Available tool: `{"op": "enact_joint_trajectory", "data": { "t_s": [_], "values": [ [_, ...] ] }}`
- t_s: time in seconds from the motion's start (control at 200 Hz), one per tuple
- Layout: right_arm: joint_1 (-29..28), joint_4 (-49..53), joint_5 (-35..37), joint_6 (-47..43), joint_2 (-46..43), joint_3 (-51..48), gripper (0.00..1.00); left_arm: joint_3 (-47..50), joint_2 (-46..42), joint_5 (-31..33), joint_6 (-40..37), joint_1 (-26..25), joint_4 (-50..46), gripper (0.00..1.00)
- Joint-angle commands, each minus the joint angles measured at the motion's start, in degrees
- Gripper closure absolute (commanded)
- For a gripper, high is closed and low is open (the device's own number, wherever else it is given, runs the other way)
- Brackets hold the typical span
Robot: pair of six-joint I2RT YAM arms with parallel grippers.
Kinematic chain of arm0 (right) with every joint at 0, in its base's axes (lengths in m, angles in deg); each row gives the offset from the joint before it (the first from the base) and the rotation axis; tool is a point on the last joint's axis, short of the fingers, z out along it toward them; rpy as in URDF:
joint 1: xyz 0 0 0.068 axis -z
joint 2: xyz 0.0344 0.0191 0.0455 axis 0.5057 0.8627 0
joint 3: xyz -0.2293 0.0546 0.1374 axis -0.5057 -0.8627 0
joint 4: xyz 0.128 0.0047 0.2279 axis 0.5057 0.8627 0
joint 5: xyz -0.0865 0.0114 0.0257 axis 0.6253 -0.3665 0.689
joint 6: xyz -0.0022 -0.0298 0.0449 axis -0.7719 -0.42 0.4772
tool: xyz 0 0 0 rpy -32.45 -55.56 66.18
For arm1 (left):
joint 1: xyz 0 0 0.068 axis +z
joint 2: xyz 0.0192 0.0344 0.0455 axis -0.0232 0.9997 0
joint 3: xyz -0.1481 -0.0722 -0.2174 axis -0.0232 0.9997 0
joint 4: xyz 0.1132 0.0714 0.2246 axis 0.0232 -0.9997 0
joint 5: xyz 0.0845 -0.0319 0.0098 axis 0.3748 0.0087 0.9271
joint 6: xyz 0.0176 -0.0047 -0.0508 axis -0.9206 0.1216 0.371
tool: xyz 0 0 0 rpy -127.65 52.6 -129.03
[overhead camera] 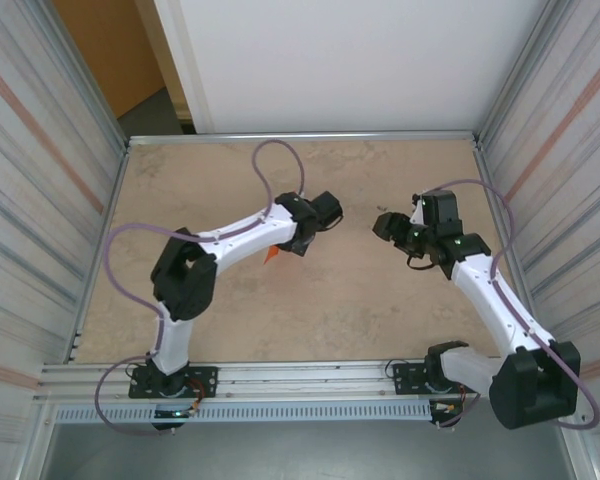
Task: Fold a paper plane with a square sheet of paper (pick it up from the middle)
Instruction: Turn over the paper at the center of the table, then rotate the paper at the center of the table.
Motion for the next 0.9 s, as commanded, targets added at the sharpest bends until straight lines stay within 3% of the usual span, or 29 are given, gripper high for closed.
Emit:
{"op": "enact_joint_trajectory", "data": {
  "t_s": [0.0, 0.226, 0.446, 0.682, 0.892],
  "values": [
    [0.52, 2.58, 2.62, 2.48, -3.0, -2.1, 0.39, -1.78, 1.51, -2.6, 0.32, -0.36, 0.18, 0.85],
    [0.48, 3.25, 1.42, 4.66, -4.76, -4.79, 0.38, 4.85, -3.71, -20.95, 1.6, -0.14, 15.94, 0.5],
    [-4.31, 3.6, 1.94, 3.56, -0.17, -2.88, 0.36, 19.81, -16.45, -35.4, 5.3, 7.06, 30.53, 0.42],
    [-17.46, -0.1, 8.46, 5.91, 8.92, 2.65, 0.32, 37.49, -29.46, -39.7, 10.09, 18.21, 39.15, 0.24],
    [-27.55, -6.62, 9.99, 9.09, 25.06, 11.85, 0.41, 49.97, -40.48, -40.75, 11.56, 25.87, 41.71, 0.12]
  ]
}}
